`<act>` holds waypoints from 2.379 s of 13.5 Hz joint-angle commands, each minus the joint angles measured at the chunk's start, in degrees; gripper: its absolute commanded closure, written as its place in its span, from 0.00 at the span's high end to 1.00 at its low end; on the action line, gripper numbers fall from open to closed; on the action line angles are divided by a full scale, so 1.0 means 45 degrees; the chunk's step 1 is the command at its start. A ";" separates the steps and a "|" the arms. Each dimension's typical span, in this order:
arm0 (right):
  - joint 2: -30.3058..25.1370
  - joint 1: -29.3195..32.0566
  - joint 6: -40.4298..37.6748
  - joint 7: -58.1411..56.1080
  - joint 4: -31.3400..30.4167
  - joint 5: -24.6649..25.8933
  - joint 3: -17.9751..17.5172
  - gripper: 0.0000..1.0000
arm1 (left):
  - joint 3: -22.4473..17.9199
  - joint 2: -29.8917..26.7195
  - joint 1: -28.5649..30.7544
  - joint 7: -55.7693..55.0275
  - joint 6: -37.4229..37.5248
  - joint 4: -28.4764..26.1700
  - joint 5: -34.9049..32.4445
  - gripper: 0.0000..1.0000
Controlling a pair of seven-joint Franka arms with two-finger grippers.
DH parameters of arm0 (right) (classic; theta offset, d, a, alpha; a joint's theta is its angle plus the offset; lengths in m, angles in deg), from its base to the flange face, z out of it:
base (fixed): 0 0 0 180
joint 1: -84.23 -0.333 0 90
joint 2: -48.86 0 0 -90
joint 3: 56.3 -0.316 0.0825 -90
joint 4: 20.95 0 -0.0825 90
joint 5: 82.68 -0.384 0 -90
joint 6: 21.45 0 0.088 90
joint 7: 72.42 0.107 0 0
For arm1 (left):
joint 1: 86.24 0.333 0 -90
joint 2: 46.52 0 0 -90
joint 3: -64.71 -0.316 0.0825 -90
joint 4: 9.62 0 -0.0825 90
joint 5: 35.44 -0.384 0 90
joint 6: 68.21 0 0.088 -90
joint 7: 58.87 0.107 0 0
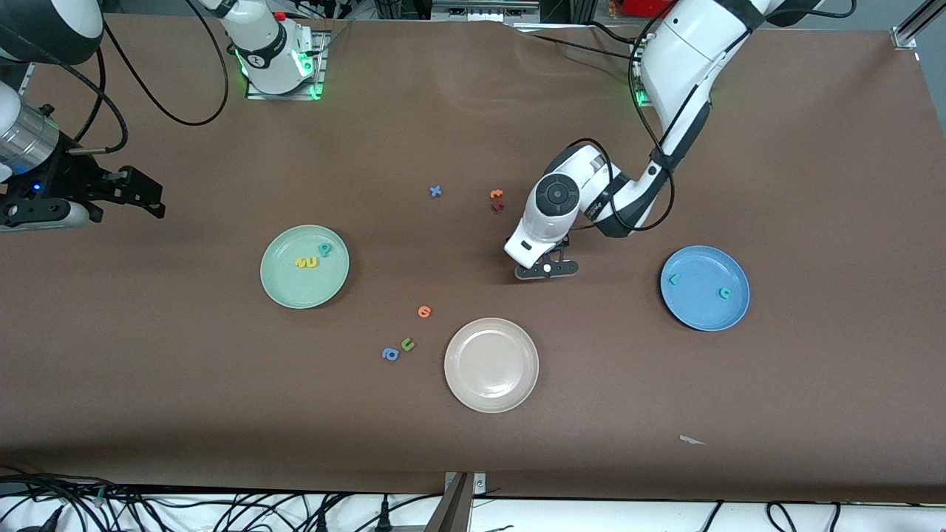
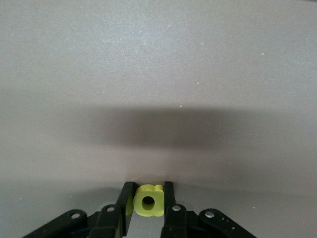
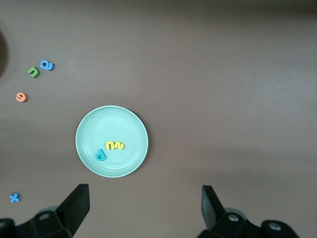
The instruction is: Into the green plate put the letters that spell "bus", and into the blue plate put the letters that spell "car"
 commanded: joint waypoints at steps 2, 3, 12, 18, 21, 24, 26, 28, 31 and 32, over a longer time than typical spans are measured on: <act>0.0112 -0.0006 -0.0065 -0.0181 0.0241 0.0052 0.0022 1.00 | -0.0050 -0.0227 0.0618 0.0712 0.3551 0.1852 -0.0483 0.15; 0.0112 -0.0006 -0.0065 -0.0181 0.0241 0.0032 0.0022 1.00 | -0.0049 -0.0188 0.0775 0.1065 0.4220 0.2342 -0.0483 0.14; 0.0093 -0.0006 -0.0084 -0.0181 0.0241 -0.0007 0.0022 1.00 | -0.0381 -0.0149 0.4639 0.8055 0.6883 0.3656 -0.1593 0.13; 0.0093 -0.0006 -0.0084 -0.0181 0.0241 -0.0007 0.0022 1.00 | -0.0420 0.0067 0.6166 1.0210 0.6883 0.3655 -0.1929 1.00; 0.0093 -0.0006 -0.0065 -0.0181 0.0241 0.0032 0.0022 1.00 | -0.0401 -0.0245 0.6401 1.0053 0.6902 0.3675 -0.1830 1.00; 0.0093 -0.0025 -0.0065 -0.0181 0.0241 0.0032 0.0022 1.00 | -0.0363 -0.0830 0.6944 1.0072 0.7136 0.3714 -0.1753 1.00; 0.0093 -0.0045 -0.0065 -0.0181 0.0241 0.0013 0.0003 1.00 | -0.0303 -0.1162 0.7299 1.0169 0.7175 0.3714 -0.1189 1.00; 0.0093 -0.0045 -0.0065 -0.0181 0.0241 0.0012 0.0022 1.00 | -0.0439 -0.1649 0.7631 1.0674 0.7156 0.3539 -0.0410 1.00; 0.0093 -0.0025 -0.0084 -0.0181 0.0241 0.0012 0.0022 1.00 | -0.2676 -0.3268 0.6524 1.3148 0.7254 0.2449 0.1523 1.00; 0.0093 -0.0045 -0.0084 -0.0181 0.0241 0.0012 0.0022 1.00 | -0.3479 -0.3757 0.6074 1.4029 0.7351 0.2194 0.1877 1.00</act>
